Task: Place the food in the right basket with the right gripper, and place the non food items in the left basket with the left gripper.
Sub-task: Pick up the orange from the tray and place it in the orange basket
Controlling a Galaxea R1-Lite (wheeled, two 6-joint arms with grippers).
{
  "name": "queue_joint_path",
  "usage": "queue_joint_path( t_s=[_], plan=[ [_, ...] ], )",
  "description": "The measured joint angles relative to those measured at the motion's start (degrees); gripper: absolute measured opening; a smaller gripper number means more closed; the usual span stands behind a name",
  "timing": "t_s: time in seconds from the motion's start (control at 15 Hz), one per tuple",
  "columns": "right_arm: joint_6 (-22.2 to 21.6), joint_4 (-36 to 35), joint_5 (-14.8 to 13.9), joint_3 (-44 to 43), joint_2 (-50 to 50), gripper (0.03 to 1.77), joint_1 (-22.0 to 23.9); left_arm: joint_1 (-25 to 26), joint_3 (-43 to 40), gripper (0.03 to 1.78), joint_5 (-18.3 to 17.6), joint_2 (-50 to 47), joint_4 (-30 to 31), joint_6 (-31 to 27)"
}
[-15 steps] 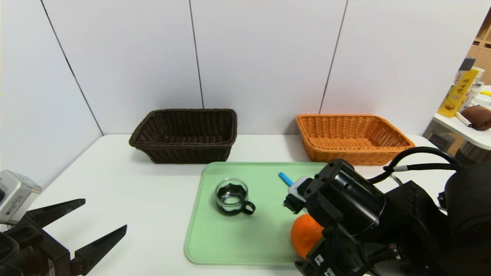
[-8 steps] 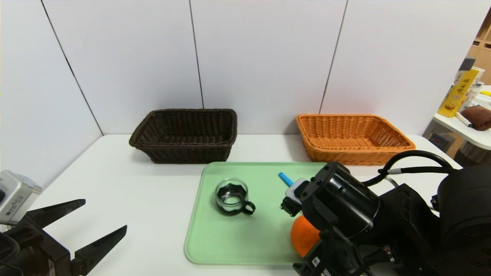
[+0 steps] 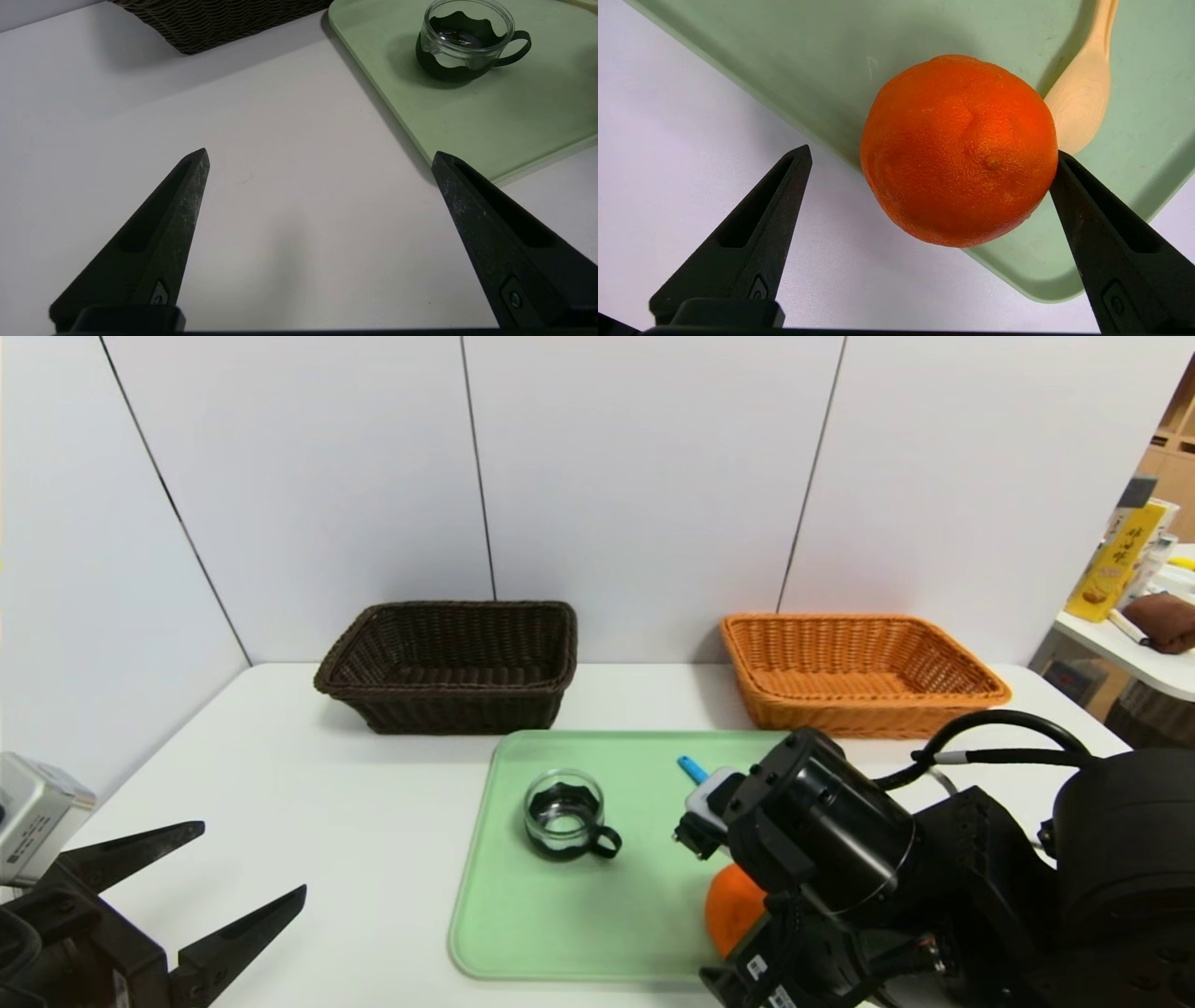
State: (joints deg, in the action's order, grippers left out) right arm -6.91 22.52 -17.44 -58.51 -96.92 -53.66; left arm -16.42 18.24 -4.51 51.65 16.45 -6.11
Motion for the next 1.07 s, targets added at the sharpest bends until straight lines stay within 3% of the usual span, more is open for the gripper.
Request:
queue_joint_path(
  t_s=[0.47, 0.73, 1.07],
  plan=[
    [0.1, -1.5, -0.4, 0.7, -0.1, 1.7, 0.1, 0.0, 0.1, 1.69, 0.0, -0.1, 0.0, -0.4],
    [0.6, -2.5, -0.5, 0.6, 0.1, 1.16, 0.1, 0.0, -0.2, 1.69, 0.0, -0.3, 0.1, -0.5],
    [1.1, -2.4, -0.5, 0.6, 0.5, 1.08, 0.1, 0.0, -0.5, 1.69, 0.0, -0.6, 0.0, -0.5]
  ],
)
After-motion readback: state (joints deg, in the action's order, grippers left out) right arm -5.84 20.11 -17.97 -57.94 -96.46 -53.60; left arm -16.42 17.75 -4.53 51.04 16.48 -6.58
